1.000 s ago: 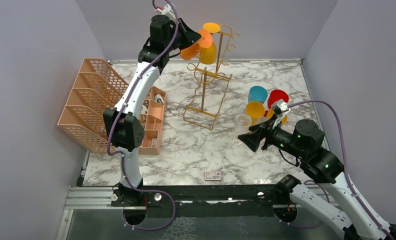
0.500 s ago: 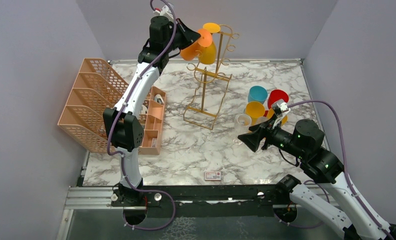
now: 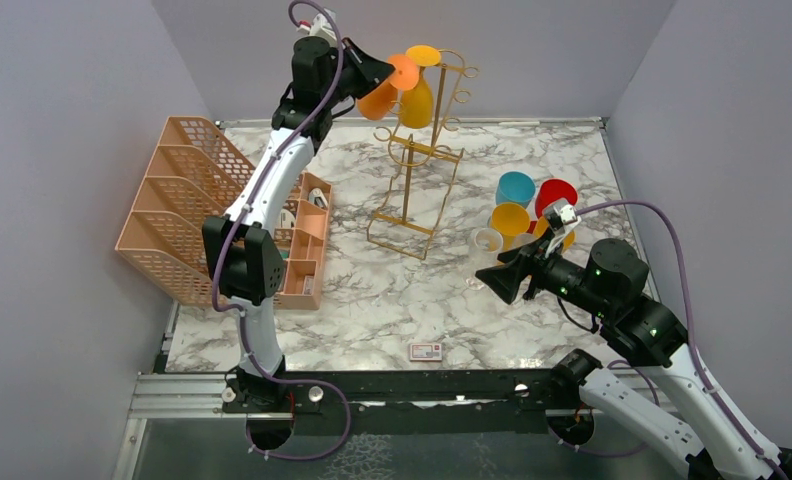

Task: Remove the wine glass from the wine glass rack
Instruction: Pick up the wine glass from the wine rack.

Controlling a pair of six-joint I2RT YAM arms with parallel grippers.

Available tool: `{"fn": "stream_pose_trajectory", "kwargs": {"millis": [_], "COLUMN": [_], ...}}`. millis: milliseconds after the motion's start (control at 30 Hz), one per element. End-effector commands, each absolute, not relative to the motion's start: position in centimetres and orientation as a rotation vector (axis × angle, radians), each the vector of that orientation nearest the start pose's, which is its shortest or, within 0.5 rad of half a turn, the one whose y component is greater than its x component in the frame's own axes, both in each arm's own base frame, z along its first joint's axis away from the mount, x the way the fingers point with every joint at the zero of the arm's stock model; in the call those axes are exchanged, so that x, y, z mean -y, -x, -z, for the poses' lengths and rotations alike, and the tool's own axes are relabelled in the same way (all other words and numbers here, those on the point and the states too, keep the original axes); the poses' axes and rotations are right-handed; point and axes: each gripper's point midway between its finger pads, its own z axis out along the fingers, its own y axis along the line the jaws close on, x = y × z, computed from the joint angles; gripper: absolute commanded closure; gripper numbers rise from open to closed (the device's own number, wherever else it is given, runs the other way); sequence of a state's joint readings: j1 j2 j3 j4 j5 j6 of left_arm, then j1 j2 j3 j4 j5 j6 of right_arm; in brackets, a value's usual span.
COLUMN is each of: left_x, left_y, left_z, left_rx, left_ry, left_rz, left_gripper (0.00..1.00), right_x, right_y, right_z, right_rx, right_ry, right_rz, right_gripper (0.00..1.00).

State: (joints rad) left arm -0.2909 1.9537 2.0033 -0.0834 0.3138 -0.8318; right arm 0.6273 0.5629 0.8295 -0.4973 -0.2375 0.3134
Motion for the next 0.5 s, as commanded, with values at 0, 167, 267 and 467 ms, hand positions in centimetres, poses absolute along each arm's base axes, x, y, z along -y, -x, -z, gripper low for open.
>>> {"fn": "stream_pose_trajectory", "kwargs": {"millis": [0, 167, 267, 467], "left_x": [24.1, 23.6, 23.0, 20.4], "left_y": [-52.7, -52.2, -51.8, -51.2], "left_z": [-44.0, -45.3, -46.4, -47.0], "left_rx": [-1.59, -1.545, -1.515, -1.481], "left_ry": [0.18, 0.184, 0.181, 0.194], "left_rz": [1.14, 1.15, 1.111, 0.969], "left_gripper": [0.98, 0.98, 0.98, 0.99], "right_x": [-18.6, -18.7, -18.8, -19.1], "right_y": [-16.2, -16.2, -16.3, -16.2], "right_z": [-29.7, -29.7, -29.7, -29.8], "right_rx": [-1.795, -1.797, -1.798, -1.803], "right_ry": [0.475, 0.473, 0.477, 0.478], "right_rz": [-0.887, -0.891, -0.894, -0.909], "right_gripper": [0.29, 0.29, 0.29, 0.29]}}
